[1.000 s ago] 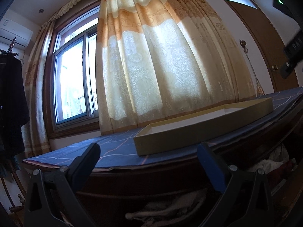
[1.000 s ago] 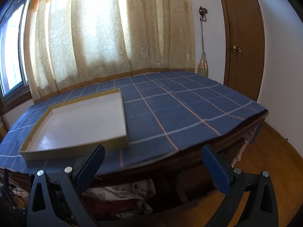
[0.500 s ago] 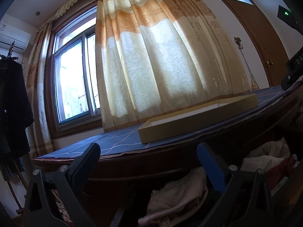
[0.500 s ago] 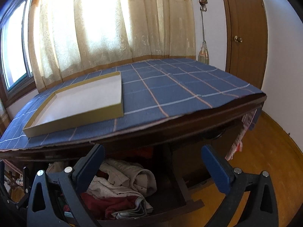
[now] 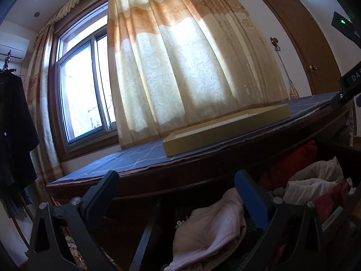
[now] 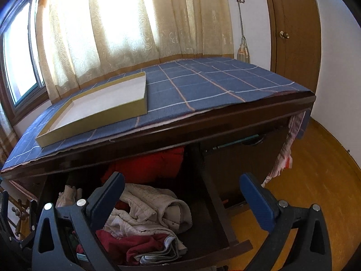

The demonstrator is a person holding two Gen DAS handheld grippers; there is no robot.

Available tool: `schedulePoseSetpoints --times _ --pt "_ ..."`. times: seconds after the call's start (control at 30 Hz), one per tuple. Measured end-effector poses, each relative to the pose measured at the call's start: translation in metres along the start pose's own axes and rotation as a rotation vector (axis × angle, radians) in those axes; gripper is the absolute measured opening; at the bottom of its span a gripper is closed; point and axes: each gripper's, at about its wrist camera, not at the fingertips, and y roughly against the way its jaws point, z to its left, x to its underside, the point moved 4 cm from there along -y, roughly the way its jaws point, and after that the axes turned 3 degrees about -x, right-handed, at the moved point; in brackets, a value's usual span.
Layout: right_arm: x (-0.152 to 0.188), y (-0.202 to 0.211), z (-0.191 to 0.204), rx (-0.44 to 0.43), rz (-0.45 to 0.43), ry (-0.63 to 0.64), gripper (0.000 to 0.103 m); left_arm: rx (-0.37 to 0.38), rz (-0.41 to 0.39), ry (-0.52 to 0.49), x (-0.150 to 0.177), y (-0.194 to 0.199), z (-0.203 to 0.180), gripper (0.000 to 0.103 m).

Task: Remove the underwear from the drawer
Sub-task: 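Move the right tool into the drawer toward the white underwear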

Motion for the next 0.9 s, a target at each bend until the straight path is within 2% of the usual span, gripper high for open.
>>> schedulePoseSetpoints --times 0.53,0.83,0.9 --pt "0.017 0.006 -0.006 -0.030 0.048 -0.014 0.102 0.054 0.082 -0.088 0.004 0.014 -0.011 0.103" --pt "0.016 0.007 -0.010 -0.022 0.041 -0.021 0.102 0.065 0.082 -0.052 -0.002 0.010 -0.007 0.103" --pt "0.015 0.008 -0.009 -0.018 0.032 -0.010 0.102 0.074 0.107 -0.051 0.003 0.006 -0.010 0.103"
